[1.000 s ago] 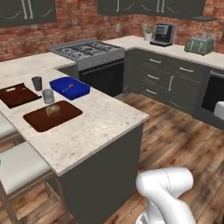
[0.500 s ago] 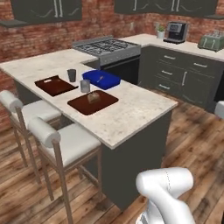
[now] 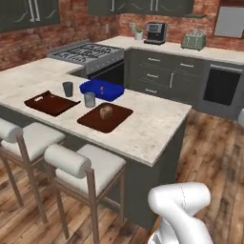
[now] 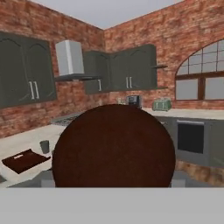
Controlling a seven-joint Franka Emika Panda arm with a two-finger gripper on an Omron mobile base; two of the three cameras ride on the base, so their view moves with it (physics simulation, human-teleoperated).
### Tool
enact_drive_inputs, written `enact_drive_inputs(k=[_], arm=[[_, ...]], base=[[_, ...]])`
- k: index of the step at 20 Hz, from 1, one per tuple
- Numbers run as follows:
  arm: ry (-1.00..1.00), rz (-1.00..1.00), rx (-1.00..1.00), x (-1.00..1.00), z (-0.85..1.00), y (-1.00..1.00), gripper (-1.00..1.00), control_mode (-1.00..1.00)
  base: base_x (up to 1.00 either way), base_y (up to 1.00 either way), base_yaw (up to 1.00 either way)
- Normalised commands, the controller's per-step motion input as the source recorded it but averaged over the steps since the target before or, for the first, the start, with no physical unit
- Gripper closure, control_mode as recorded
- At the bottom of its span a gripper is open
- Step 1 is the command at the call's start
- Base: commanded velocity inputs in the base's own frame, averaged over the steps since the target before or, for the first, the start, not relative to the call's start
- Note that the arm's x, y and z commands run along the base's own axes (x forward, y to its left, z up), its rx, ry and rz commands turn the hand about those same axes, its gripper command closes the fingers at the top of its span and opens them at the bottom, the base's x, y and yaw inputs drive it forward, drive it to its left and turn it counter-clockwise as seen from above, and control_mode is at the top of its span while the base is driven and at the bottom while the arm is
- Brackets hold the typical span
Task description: Take the cake and cupcake from the fridge and place them on the empty tray on the dining counter.
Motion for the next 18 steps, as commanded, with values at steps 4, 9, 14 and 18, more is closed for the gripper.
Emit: enact_drive_inputs(k=[4, 9, 14, 18], arm=[[0.0, 0.0, 0.0, 0.0, 0.0, 0.0, 1.0, 1.0], [0.0, 0.0, 0.0, 0.0, 0.0, 0.0, 1.0, 1.0], [0.0, 0.0, 0.0, 0.0, 0.0, 0.0, 1.0, 1.0], [0.0, 0.0, 0.0, 0.0, 0.0, 0.0, 1.0, 1.0]], base=[[0.57, 0.75, -0.8], [-0.45, 0.91, -0.71], [-0.79, 0.65, -0.77], [-1.0, 1.0, -0.31]])
